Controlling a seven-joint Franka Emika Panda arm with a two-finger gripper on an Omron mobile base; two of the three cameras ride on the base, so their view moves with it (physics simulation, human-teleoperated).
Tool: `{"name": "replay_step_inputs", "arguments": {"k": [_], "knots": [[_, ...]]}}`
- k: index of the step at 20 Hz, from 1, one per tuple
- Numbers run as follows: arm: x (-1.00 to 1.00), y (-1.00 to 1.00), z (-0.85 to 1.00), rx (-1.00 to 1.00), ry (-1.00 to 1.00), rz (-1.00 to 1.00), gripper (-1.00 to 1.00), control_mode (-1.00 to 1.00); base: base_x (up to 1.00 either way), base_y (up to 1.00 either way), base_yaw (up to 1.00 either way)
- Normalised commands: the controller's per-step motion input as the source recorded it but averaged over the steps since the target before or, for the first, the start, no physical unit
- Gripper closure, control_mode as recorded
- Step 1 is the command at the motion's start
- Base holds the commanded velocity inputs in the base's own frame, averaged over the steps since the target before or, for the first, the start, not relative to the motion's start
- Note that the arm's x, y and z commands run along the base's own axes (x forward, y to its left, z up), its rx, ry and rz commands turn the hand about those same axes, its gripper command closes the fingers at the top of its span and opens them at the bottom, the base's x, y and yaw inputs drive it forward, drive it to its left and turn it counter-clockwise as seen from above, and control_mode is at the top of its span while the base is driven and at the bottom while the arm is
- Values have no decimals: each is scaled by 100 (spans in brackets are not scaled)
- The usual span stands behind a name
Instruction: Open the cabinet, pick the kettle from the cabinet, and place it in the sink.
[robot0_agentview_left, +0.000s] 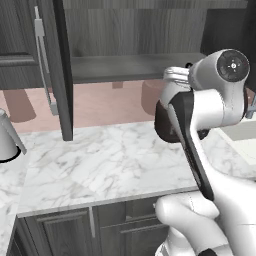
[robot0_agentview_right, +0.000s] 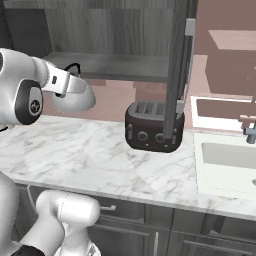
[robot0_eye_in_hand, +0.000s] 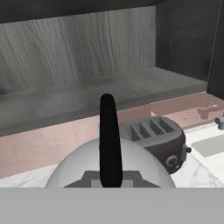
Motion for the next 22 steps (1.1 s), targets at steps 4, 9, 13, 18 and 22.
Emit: {"name": "replay_step_inputs", "arguments": {"k": [4, 9, 13, 18, 22], "knots": [[-36, 0, -28, 0, 1, 0, 100, -100, 0, 0, 0], [-25, 0, -36, -1, 3, 0, 100, -100, 0, 0, 0], [-2, 0, -30, 0, 0, 0, 100, -100, 0, 0, 0], [-2, 0, -33, 0, 0, 0, 100, -100, 0, 0, 0], [10, 0, -25, -1, 0, 0, 100, -100, 0, 0, 0]]}}
